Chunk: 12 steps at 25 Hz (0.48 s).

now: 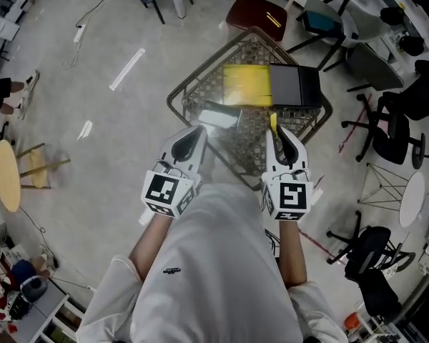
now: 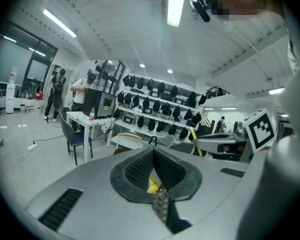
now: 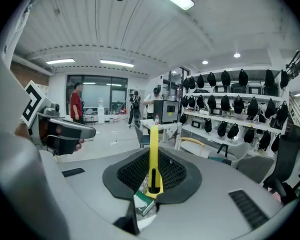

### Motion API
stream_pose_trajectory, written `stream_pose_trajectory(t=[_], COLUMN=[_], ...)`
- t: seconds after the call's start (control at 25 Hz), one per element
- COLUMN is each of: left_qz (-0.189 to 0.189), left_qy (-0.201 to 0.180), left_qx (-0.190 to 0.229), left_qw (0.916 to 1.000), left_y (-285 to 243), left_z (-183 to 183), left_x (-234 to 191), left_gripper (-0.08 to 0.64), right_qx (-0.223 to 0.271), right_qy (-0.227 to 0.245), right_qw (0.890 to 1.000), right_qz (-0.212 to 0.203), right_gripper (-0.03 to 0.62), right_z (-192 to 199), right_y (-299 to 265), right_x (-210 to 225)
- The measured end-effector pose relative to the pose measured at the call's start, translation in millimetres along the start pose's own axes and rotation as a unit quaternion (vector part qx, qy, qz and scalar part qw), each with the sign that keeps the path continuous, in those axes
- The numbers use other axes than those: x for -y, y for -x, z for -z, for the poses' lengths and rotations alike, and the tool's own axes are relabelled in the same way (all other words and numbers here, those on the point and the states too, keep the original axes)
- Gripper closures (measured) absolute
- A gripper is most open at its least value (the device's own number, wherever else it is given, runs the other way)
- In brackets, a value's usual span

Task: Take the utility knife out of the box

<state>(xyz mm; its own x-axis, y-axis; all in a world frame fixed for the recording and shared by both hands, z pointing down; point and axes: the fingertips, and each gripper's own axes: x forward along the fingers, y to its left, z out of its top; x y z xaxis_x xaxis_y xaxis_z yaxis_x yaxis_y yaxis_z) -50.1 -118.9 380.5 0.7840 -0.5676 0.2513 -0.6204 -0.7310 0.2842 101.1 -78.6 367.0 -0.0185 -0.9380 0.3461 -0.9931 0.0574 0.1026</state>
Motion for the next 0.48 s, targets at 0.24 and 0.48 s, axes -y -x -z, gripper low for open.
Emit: stream_pose_trajectory(t=[0.24, 0.48], left_qz=[-0.007, -0.013], left_qy=[-0.007, -0.006], left_qx=[0.016, 0.029], left_qw=[0.9998, 0.9995], left_y=[8.2, 12.4], left_z=[-9.4, -17.6], left_x=[-0.6, -3.1], left_gripper=[0.557, 0.557], right_qx=[0.035, 0.057], right_qy=[-0.007, -0.018], right_qw=[0.999, 0.998], right_qz=[0.012, 0.02], right_gripper=[0.55, 0.55], right_z=[-13.4, -17.0], right_y=[13.1, 20.5], right_x=[5.5, 7.7])
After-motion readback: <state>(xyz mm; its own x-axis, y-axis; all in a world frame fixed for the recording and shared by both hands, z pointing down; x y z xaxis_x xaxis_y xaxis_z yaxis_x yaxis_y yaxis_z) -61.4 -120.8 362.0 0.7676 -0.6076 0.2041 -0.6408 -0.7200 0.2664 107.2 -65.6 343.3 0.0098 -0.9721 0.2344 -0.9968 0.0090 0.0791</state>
